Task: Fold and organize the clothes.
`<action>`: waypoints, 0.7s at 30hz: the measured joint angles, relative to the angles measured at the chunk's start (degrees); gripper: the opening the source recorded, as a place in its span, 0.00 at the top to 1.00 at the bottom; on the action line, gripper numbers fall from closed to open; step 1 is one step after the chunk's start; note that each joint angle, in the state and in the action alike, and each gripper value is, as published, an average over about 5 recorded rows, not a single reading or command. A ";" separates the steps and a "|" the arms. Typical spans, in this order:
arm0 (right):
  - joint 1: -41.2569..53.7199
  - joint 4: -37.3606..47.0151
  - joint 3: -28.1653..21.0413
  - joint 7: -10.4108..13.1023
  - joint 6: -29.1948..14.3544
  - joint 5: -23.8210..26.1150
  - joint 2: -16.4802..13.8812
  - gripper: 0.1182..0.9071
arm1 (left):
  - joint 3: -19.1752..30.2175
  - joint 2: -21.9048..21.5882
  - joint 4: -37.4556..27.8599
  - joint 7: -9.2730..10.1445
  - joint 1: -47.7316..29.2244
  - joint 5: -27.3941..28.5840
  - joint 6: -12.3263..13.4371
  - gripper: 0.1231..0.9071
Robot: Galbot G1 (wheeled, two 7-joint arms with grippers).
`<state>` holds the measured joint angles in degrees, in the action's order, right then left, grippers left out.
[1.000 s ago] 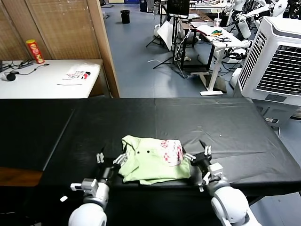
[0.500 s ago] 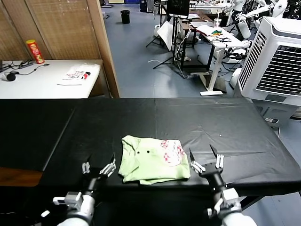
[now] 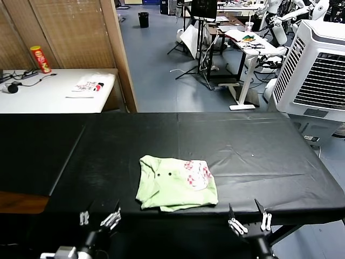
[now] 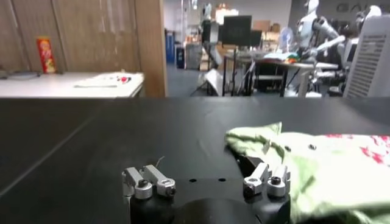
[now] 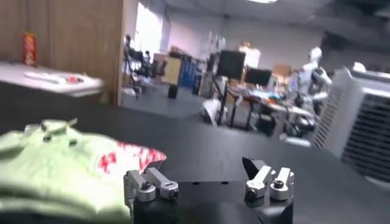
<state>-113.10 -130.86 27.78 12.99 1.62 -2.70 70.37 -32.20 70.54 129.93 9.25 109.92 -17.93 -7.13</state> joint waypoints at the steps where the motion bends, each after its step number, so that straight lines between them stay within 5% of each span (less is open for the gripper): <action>1: -0.78 -0.28 -0.12 0.22 0.23 -0.07 -0.07 0.14 | -0.27 -0.09 0.13 0.01 0.68 0.02 0.13 0.14; 21: -4.28 -1.82 -2.06 0.78 2.59 -0.16 0.82 0.14 | -1.64 -0.40 1.32 -0.01 5.42 0.47 0.53 0.14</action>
<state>-117.37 -132.69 25.71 13.77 4.21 -2.86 71.19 -33.84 70.14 131.25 9.23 115.34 -17.47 -6.60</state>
